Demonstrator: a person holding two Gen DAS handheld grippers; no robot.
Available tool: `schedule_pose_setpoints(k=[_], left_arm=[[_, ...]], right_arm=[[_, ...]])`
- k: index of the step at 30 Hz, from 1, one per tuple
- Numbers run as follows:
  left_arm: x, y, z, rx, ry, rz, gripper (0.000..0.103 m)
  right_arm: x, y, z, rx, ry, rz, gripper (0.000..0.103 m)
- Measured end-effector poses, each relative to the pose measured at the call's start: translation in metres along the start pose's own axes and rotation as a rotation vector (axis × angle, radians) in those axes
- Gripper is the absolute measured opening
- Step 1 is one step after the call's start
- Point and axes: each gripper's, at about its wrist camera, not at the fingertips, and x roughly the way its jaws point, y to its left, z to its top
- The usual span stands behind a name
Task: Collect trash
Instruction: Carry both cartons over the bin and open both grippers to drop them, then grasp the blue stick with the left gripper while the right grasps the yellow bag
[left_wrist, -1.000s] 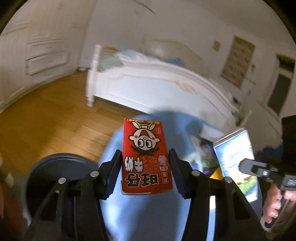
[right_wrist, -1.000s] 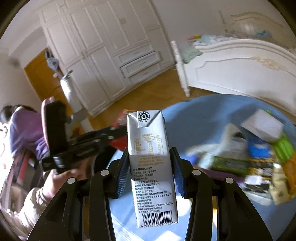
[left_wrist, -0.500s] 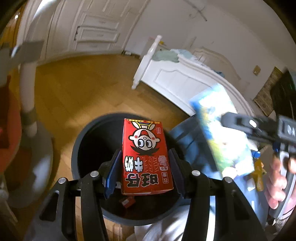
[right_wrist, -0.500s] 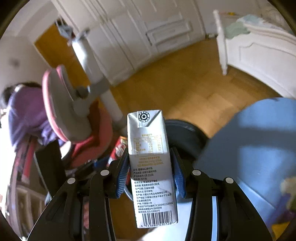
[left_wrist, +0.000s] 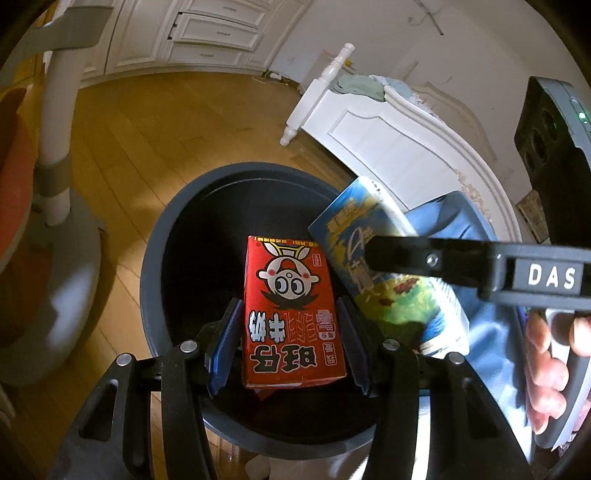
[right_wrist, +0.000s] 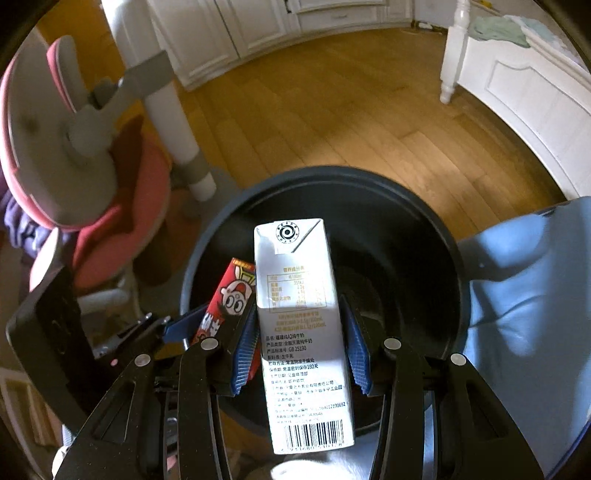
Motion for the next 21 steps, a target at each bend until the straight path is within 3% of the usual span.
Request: schedule_pose_setpoints(k=[8, 11, 15, 16, 19, 21], left_arm=[[0.004, -0.001, 0.0, 0.02, 0.019, 0.03, 0.054], [-0.001, -0.004, -0.002, 0.026, 0.01, 0.042, 0.068], [-0.009, -0.007, -0.002, 0.028, -0.001, 0.047, 0.071], [-0.012, -0.009, -0.002, 0.028, -0.004, 0.046, 0.071], [-0.019, -0.019, -0.001, 0.038, -0.018, 0.034, 0.071], [-0.025, -0.029, 0.001, 0.053, -0.032, 0.02, 0.071]], right_arm=[[0.002, -0.005, -0.003, 0.024, 0.009, 0.032, 0.044], [-0.005, -0.008, -0.004, 0.034, -0.012, 0.046, 0.044], [-0.023, -0.009, -0.013, 0.035, -0.068, 0.092, 0.047], [-0.029, -0.01, -0.015, 0.038, -0.083, 0.108, 0.051], [-0.056, -0.017, -0.027, 0.039, -0.172, 0.167, 0.074], [-0.079, -0.023, -0.039, 0.036, -0.245, 0.191, 0.074]])
